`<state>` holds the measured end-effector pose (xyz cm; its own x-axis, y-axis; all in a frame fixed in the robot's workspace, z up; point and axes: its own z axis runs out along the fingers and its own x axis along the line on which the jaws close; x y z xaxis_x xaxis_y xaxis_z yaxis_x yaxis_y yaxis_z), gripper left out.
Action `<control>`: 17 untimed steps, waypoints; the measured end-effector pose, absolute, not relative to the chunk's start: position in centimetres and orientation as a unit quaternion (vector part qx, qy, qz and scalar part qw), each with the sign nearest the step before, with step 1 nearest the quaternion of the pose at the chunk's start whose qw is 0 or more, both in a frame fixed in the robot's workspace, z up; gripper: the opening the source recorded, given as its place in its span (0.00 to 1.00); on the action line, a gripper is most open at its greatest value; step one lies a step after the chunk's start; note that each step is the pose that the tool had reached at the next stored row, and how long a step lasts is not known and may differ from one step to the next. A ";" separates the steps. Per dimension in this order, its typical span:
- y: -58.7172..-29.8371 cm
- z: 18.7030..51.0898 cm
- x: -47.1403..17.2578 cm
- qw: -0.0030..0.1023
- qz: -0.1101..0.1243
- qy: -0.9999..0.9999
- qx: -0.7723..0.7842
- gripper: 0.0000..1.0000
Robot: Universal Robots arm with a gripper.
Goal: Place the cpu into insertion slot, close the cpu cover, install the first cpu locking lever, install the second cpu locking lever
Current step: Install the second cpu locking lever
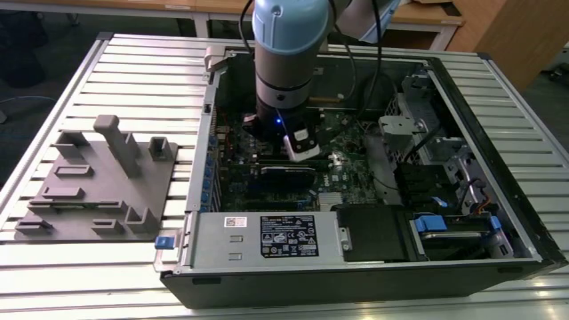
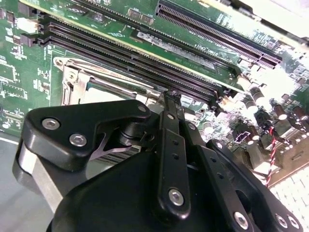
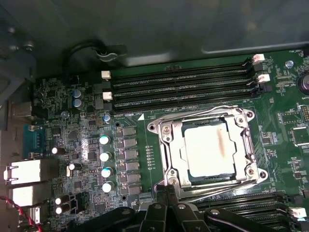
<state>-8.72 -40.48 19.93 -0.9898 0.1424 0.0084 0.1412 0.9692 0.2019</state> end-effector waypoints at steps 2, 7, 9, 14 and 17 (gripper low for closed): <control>-40.5 20.0 -8.6 0.003 0.102 0.992 0.071 0.10; -40.7 20.0 -8.1 0.003 0.102 0.992 0.071 0.10; -40.9 20.0 -8.0 0.003 0.101 0.992 0.071 0.10; -41.2 20.0 -8.1 0.003 0.102 0.992 0.072 0.10; -41.2 19.8 -8.3 0.003 0.102 0.992 0.072 0.10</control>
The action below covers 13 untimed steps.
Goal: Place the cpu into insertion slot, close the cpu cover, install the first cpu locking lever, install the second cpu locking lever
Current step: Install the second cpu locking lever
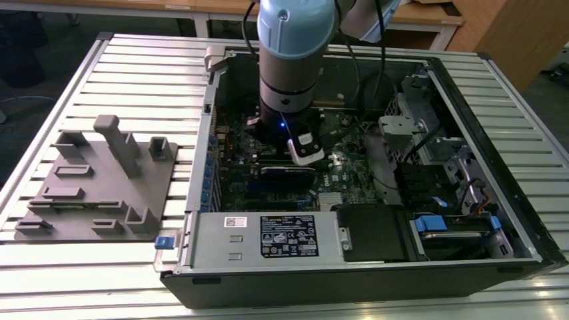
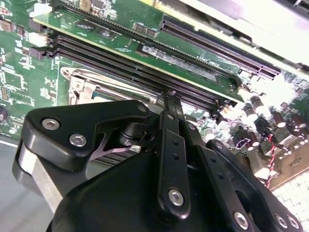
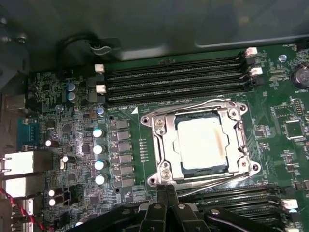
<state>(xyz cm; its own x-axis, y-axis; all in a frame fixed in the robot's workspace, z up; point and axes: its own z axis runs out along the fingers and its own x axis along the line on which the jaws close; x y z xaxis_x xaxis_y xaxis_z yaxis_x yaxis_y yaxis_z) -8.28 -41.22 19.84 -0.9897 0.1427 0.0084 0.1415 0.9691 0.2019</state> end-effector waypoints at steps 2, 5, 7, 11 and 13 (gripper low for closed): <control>-41.2 19.7 -8.5 0.003 0.101 0.992 0.072 0.10; -41.2 19.6 -8.7 0.003 0.102 0.992 0.072 0.10; -41.2 19.6 -8.9 0.003 0.103 0.992 0.072 0.10; -41.2 19.6 -9.0 0.003 0.105 0.992 0.072 0.10; -41.2 19.5 -9.0 0.003 0.107 0.992 0.072 0.10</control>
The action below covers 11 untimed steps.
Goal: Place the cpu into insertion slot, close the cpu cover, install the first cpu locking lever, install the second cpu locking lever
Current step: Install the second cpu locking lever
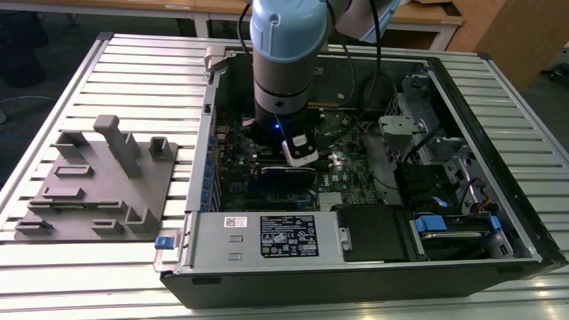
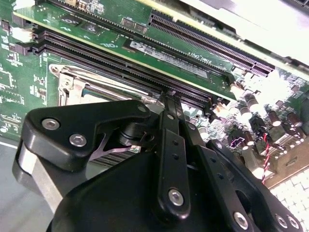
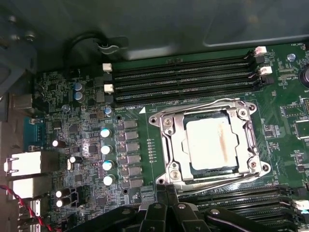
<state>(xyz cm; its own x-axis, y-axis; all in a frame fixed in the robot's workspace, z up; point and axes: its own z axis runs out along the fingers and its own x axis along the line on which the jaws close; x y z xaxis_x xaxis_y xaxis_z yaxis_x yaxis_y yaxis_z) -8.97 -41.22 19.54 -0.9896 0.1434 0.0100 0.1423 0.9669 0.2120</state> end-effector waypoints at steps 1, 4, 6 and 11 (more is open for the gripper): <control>-41.2 19.5 -9.0 0.003 0.107 0.992 0.072 0.10; -41.2 19.5 -9.0 0.003 0.109 0.991 0.072 0.10; -41.2 19.5 -9.1 0.002 0.111 0.991 0.072 0.10; -41.2 19.3 -9.1 0.002 0.115 0.991 0.072 0.10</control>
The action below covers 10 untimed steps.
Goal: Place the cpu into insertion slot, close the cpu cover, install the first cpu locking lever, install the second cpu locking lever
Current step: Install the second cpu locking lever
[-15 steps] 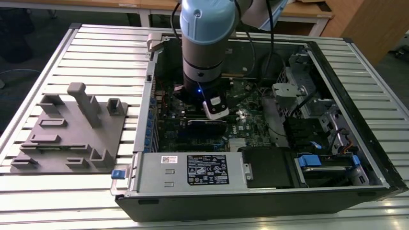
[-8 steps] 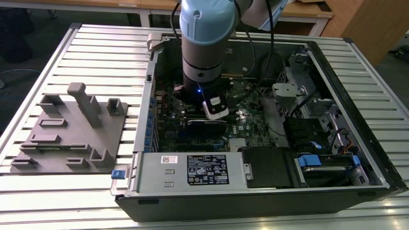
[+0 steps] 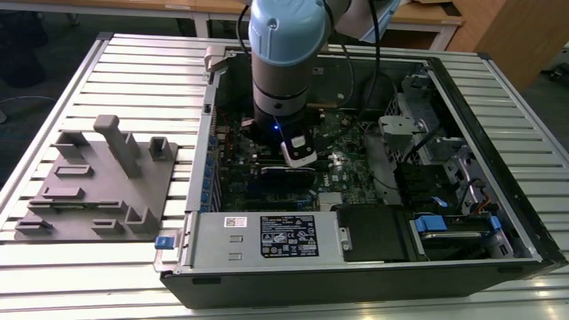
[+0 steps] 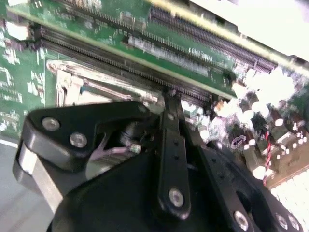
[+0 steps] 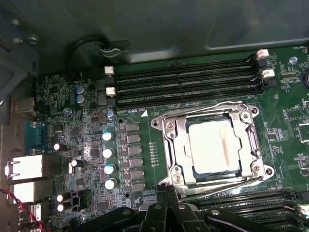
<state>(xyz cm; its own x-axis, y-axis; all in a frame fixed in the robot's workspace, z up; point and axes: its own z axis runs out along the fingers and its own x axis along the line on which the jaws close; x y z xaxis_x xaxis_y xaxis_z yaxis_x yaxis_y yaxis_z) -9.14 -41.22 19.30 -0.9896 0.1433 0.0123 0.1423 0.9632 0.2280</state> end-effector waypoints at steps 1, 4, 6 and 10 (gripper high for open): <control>-41.2 19.3 -9.2 0.002 0.115 0.991 0.072 0.10; -41.2 19.3 -9.2 0.002 0.118 0.990 0.072 0.10; -41.2 19.4 -9.2 0.002 0.118 0.990 0.072 0.10; -41.2 19.8 -9.1 0.002 0.118 0.990 0.072 0.10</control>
<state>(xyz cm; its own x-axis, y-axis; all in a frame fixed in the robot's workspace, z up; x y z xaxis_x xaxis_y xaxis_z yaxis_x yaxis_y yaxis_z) -9.06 -41.24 19.75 -0.9896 0.1436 0.0132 0.1426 0.9616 0.2345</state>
